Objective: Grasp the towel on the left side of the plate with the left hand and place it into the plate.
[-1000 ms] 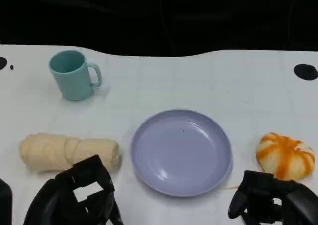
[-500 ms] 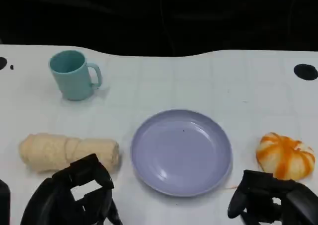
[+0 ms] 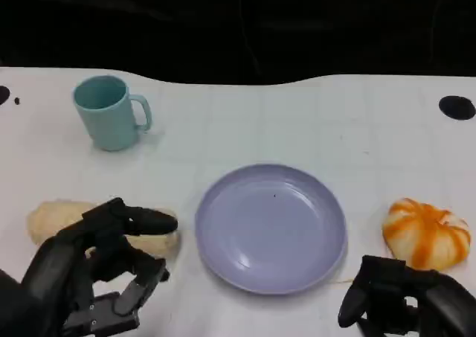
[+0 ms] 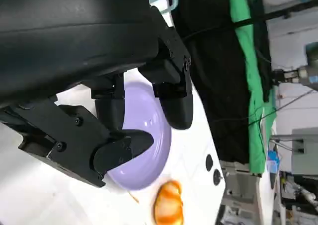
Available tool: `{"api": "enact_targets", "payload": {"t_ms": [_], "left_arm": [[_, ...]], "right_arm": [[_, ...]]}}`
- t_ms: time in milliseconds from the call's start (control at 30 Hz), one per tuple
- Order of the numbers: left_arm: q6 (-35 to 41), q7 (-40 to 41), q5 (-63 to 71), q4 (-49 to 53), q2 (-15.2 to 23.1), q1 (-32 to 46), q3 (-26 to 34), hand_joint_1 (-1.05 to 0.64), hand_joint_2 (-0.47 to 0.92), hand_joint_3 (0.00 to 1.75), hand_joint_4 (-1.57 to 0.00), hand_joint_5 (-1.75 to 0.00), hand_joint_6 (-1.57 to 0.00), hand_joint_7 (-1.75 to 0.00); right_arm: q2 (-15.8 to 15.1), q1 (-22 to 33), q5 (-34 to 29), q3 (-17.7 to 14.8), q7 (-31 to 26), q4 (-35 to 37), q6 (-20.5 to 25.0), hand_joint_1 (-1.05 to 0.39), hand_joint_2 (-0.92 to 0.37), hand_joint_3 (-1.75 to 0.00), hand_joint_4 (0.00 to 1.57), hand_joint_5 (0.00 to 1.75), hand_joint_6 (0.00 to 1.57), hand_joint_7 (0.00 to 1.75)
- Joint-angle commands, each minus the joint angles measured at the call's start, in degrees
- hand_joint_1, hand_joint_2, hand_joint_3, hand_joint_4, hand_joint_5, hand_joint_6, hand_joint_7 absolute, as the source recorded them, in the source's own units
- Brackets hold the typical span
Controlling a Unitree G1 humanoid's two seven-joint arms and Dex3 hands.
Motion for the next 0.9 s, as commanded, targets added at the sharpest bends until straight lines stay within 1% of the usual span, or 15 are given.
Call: {"api": "enact_targets", "payload": {"t_ms": [33,100,200,267,333,400,433,500,600,767,900], "left_arm": [[-7.8,-1.98,6.81,2.38,4.67,-1.64,0.06,-0.19,0.82,0.49,-0.46,-0.95,-0.51,-0.37],[-7.71,-3.17,8.6,1.72,7.03,-2.17,0.45,-0.25,0.88,0.33,-0.39,-0.84,-0.48,-0.25],[-5.97,-3.9,12.85,-0.34,10.72,-2.93,1.25,-0.29,0.92,0.15,-0.32,-0.68,-0.44,-0.12],[-6.31,-3.98,16.63,-1.27,13.23,-3.42,1.65,-0.31,0.92,0.1,-0.32,-0.6,-0.43,-0.08],[-7.25,-3.61,21.05,-1.63,15.55,-4.12,1.84,-0.36,0.92,0.08,-0.3,-0.56,-0.42,-0.06],[-7.57,-3.35,23.56,-1.75,16.45,-4.53,1.86,-0.38,0.92,0.05,-0.3,-0.54,-0.42,-0.04],[-7.41,-3.09,26.8,-1.68,17.56,-5.26,1.53,-0.39,0.92,0.05,-0.3,-0.54,-0.42,-0.04],[-6.16,-3.25,33.95,-1.76,19.56,-6.99,0.31,-0.44,0.91,0.02,-0.3,-0.46,-0.43,-0.02],[-5.0,-3.64,43.04,-1.19,21.09,-9.42,-2.25,-0.44,0.89,0.0,-0.35,-0.33,-0.43,-0.01],[-4.68,-4.42,54.55,3.96,22.14,-14.36,-7.61,-0.5,0.89,0.0,-0.34,-0.27,-0.39,0.0],[-1.81,-8.99,58.39,9.53,21.85,-18.97,-11.08,-0.5,0.9,0.01,-0.32,-0.24,-0.35,0.0]], "right_arm": [[0.31,-0.54,-0.02,0.16,-0.48,0.49,-0.16,-0.01,-0.58,-1.15,0.74,1.75,0.62,1.49],[0.31,-0.72,-0.02,0.1,-0.49,0.84,-0.28,-0.01,-0.58,-1.16,0.74,1.75,0.62,1.49],[0.54,-0.93,0.5,-0.08,-0.57,0.98,0.13,0.0,-0.58,-1.16,0.74,1.75,0.62,1.49],[0.52,-1.04,0.59,-0.14,-0.65,0.81,0.62,0.0,-0.58,-1.16,0.74,1.75,0.62,1.49],[0.47,-1.13,0.57,-0.18,-0.75,0.68,0.98,0.01,-0.59,-1.16,0.73,1.75,0.62,1.5],[0.42,-1.18,0.54,-0.18,-0.81,0.61,1.18,0.01,-0.59,-1.15,0.72,1.75,0.61,1.5],[0.39,-1.11,0.57,-0.26,-0.79,0.58,1.09,0.01,-0.59,-1.15,0.72,1.75,0.61,1.5],[0.48,-0.91,1.04,-0.54,-0.7,0.53,1.01,0.0,-0.59,-1.14,0.72,1.75,0.61,1.5],[0.54,-0.67,1.52,-0.77,-0.56,0.63,0.68,0.01,-0.6,-1.14,0.72,1.75,0.6,1.5],[0.27,-0.39,0.95,-0.65,-0.73,-0.08,1.3,-0.01,-0.61,-1.13,0.71,1.75,0.6,1.5],[0.04,-0.21,0.61,-0.65,-0.46,0.04,0.47,-0.01,-0.61,-1.12,0.71,1.75,0.6,1.5]]}}
